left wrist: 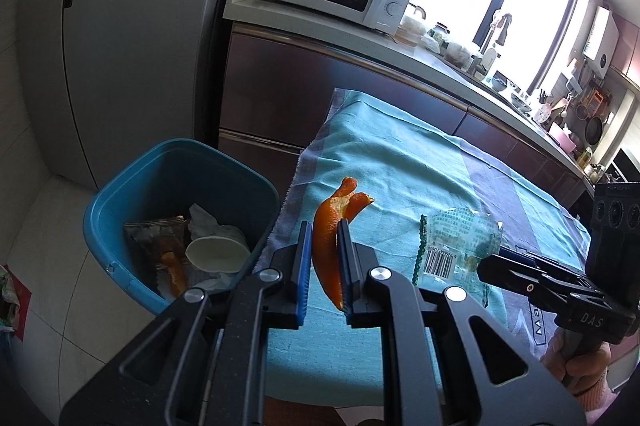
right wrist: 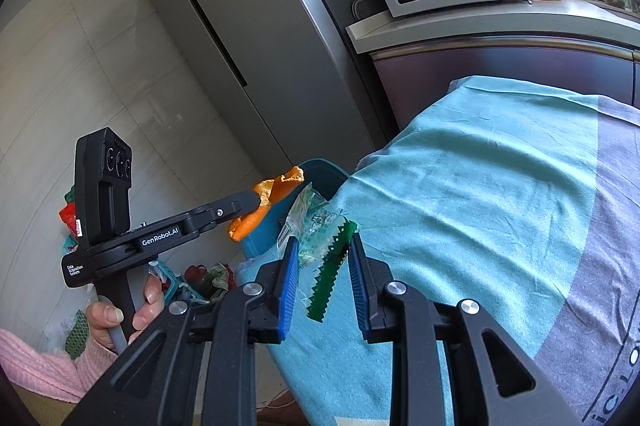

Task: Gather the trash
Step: 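Carry the orange peel and clear wrapper toward the teal bin with both grippers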

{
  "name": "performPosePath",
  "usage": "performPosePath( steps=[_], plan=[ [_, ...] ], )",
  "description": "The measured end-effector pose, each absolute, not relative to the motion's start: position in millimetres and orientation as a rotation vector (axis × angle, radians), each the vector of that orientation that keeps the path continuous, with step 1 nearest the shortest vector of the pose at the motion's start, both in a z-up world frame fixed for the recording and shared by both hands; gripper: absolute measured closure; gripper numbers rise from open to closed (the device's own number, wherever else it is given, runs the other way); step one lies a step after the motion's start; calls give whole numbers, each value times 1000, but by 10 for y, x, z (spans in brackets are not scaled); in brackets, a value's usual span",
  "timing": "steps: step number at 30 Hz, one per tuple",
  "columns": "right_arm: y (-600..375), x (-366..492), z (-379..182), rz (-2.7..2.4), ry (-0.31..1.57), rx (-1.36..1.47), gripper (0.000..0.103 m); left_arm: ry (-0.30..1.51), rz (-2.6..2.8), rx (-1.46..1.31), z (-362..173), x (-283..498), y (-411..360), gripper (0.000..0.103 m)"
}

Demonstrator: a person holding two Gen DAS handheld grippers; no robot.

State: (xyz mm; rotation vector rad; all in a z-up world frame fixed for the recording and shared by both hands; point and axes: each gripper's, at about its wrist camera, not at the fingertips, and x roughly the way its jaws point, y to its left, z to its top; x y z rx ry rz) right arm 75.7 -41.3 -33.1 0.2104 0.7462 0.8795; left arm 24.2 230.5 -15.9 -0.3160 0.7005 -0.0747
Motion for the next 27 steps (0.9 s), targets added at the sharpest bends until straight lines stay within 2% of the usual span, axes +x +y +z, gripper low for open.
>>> performPosePath(
  steps=[27],
  plan=[
    [-96,834,-269,922,751,159,80,685,-29,-335,-138,177,2471,90]
  ],
)
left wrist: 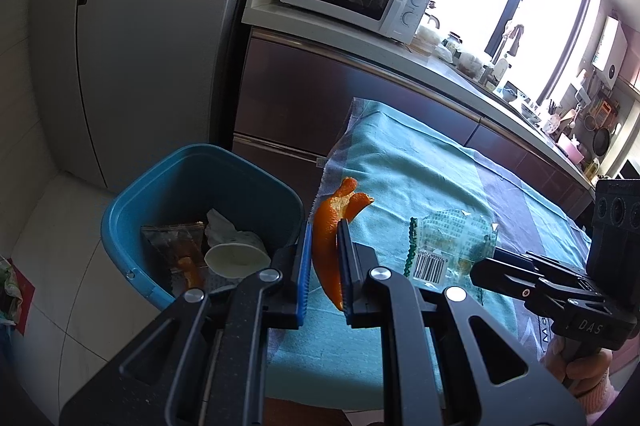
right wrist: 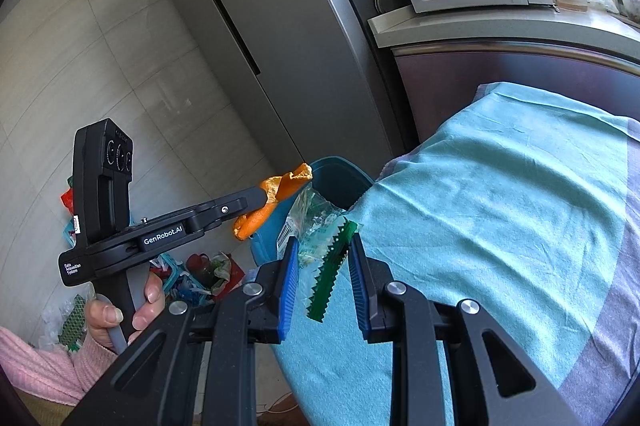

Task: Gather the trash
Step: 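Carry the orange peel and clear wrapper toward the teal bin with both grippers, then lower the orange peel and wrapper into the teal bin with both grippers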

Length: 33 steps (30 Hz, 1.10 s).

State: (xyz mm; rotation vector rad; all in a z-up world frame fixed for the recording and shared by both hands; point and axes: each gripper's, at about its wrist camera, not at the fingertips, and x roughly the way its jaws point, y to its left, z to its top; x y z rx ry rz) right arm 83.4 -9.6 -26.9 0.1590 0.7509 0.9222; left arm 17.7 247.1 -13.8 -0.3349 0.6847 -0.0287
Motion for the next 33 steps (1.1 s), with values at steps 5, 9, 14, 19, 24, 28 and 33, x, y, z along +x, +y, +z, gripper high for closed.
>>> performPosePath(
  steps=[5,9,14,19,24,28,33],
  plan=[
    [-59,851,-271,929,752,152,80,684,-21,-339,-147,180,2504,90],
    [-31,857,-271,936,752,146,80,683,-12,-344,-154,167,2541,90],
    [12,864,-282,943,757,142,80,684,-4,-348,-168,166,2582,90],
    [53,872,-284,952,762,139,80,683,5,-348,-165,163,2602,90],
    [96,891,-290,958,768,139,80,685,13,-351,-171,159,2627,90],
    [129,904,-301,961,775,137,80,683,12,-355,-186,150,2647,90],
    [165,924,-316,961,783,134,80,694,13,-367,-236,181,2687,90]
  ],
)
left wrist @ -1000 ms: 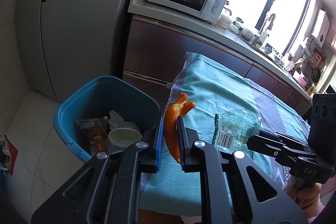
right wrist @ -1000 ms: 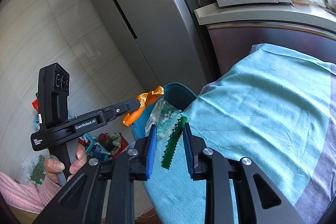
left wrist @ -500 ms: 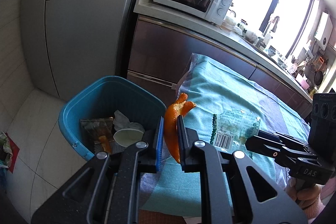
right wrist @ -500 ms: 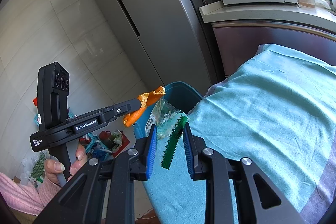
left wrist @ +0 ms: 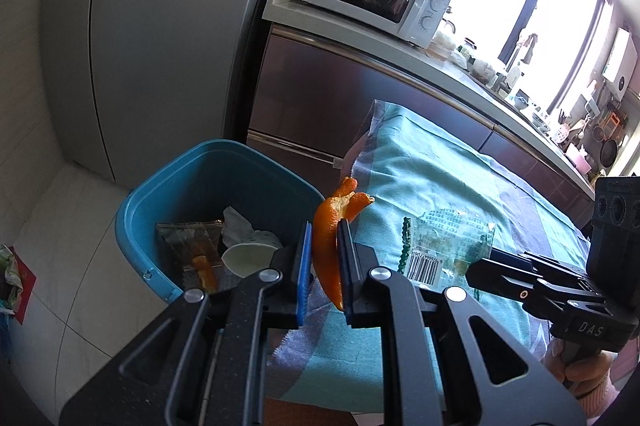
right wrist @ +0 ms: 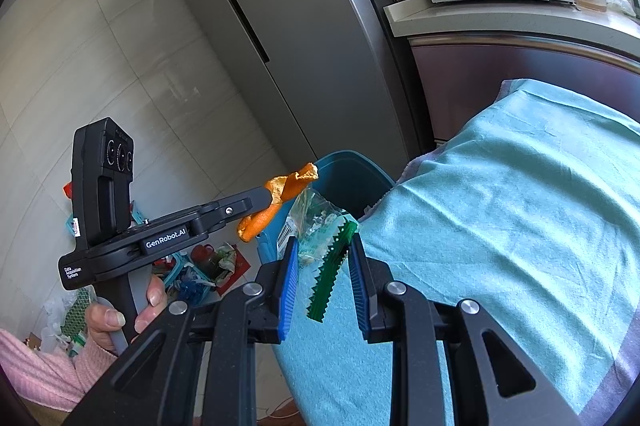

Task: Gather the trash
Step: 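Lower the orange peel and wrapper into the teal bin with both grippers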

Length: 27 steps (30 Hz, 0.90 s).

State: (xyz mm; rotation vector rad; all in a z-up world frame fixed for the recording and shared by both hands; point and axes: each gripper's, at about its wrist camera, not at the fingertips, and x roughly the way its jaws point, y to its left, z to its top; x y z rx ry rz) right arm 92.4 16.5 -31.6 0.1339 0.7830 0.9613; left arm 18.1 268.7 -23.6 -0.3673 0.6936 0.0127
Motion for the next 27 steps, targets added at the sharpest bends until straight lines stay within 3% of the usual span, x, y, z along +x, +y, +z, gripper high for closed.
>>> performPosePath(
  steps=[27],
  plan=[
    [394,983,-317,1001,813,114,80,725,57,-384,-426,273,2824,90]
  ],
)
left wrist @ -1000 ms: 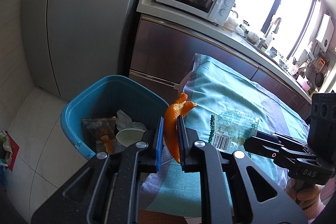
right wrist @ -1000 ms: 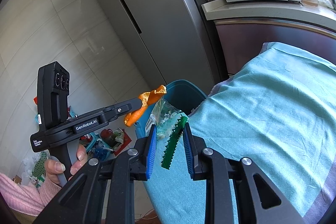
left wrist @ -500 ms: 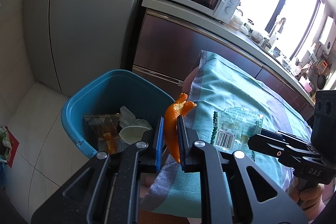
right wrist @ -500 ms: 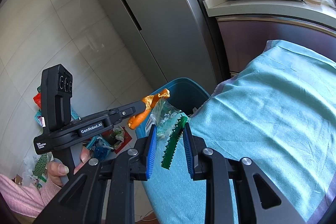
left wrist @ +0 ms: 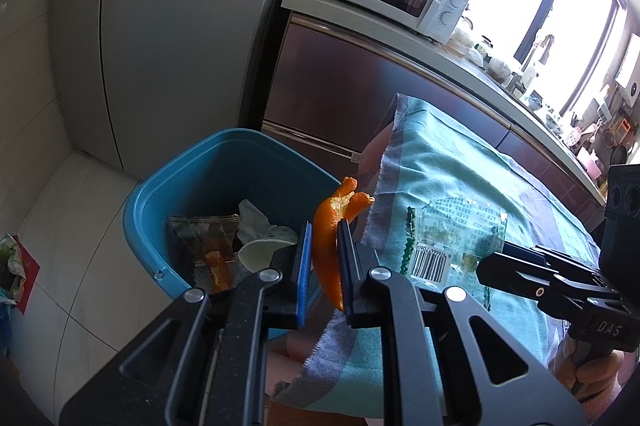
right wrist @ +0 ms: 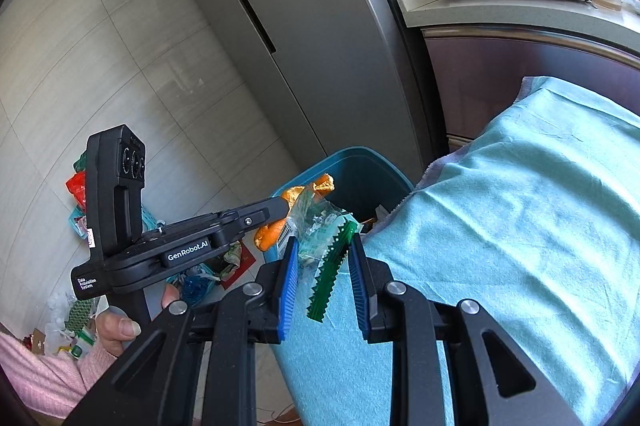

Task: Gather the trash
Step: 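Lower the orange peel and wrapper into the teal bin with both grippers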

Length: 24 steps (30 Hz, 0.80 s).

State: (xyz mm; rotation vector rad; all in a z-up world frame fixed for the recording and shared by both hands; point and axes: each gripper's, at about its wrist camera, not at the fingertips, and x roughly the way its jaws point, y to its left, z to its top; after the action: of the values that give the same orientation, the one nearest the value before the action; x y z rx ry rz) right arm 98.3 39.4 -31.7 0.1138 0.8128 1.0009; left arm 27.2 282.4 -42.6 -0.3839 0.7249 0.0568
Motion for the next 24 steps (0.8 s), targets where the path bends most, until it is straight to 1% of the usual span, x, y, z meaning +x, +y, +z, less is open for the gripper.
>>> performPosePath(
  steps=[24],
  plan=[
    [619,1079,-326,1020,839,69,80,723,105,-401,-511,300,3036,90]
  ],
)
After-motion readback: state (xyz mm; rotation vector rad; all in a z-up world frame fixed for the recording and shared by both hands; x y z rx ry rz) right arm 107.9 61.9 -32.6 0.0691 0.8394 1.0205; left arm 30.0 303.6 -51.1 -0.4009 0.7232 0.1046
